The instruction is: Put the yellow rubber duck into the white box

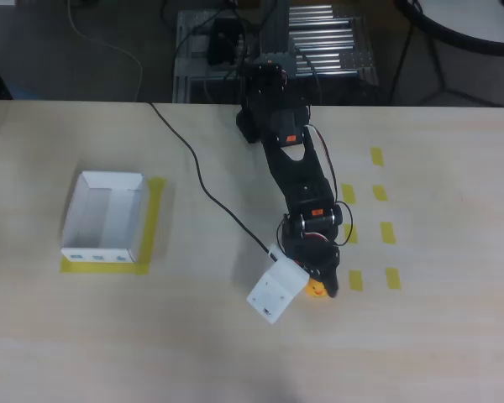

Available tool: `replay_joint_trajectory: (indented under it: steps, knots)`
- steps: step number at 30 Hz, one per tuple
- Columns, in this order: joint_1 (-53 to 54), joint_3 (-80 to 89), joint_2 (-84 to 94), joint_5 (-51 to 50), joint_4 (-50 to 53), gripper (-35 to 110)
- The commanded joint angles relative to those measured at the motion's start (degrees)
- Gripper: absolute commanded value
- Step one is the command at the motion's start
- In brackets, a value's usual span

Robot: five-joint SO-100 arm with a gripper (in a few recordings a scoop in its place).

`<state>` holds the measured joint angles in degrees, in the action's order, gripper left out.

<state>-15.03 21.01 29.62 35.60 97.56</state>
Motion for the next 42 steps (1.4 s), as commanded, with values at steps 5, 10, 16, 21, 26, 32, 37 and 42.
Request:
replay_joint_trajectory:
  steps: [5, 10, 16, 21, 26, 32, 37, 42]
  knots:
    - [0.09, -7.91, 16.17, -12.22, 0.70, 0]
    - [10.28, 5.36, 49.04, -19.25, -4.83, 0]
    - [32.96, 36.12, 83.58, -25.31, -17.49, 0]
    - [56.16, 57.48, 93.25, -24.87, -25.22, 0]
    - [68.55, 75.50, 86.31, -23.64, -45.18, 0]
    - [71.63, 74.27, 66.45, -21.71, -57.22, 0]
    - [71.19, 63.98, 53.35, -18.81, -54.14, 0]
    - [68.99, 53.79, 42.01, -16.61, -49.92, 0]
